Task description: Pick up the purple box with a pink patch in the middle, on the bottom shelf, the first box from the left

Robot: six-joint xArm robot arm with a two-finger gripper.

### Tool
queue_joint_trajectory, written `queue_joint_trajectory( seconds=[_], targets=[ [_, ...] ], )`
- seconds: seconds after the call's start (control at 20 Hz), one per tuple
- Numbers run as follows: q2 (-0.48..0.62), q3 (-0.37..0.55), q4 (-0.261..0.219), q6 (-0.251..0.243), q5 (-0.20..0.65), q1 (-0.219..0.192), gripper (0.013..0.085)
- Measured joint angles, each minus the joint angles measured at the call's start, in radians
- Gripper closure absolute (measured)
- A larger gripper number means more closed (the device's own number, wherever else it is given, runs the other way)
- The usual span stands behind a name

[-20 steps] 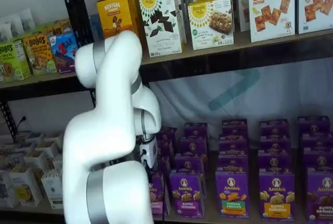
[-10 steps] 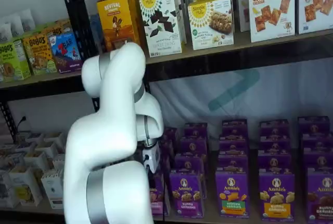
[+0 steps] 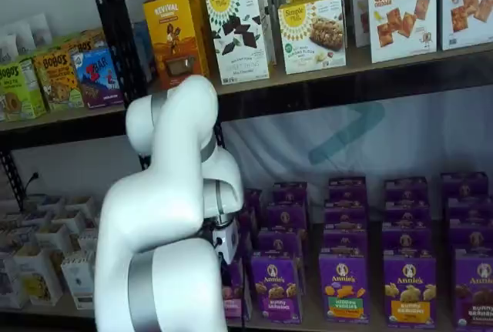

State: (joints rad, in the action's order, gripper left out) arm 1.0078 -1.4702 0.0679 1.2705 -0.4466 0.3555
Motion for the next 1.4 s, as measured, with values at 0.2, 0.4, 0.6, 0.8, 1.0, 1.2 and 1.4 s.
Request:
queue_joint_trajectory(
  seconds=[0.2,0.4,0.6,0.8,1.0,1.2,1.4],
  targets=[
    [0.027,-0.026,0.004,-0.002,-0.001,0.006,0.0130],
    [0.045,-0.045,0.017,0.006,-0.004,0.010,0.0130],
    [0.055,-0.057,0.022,0.010,-0.013,0.010,0.0130],
    [0.063,-0.069,0.013,0.002,-0.024,0.009,0.0210],
    [0.067,-0.073,0.012,0.000,-0.029,0.010,0.0330],
    [0.069,-0.076,0.013,0.001,-0.028,0.010,0.0410],
    [0.071,-0.074,0.002,-0.010,-0.018,0.011,0.0410]
  ],
)
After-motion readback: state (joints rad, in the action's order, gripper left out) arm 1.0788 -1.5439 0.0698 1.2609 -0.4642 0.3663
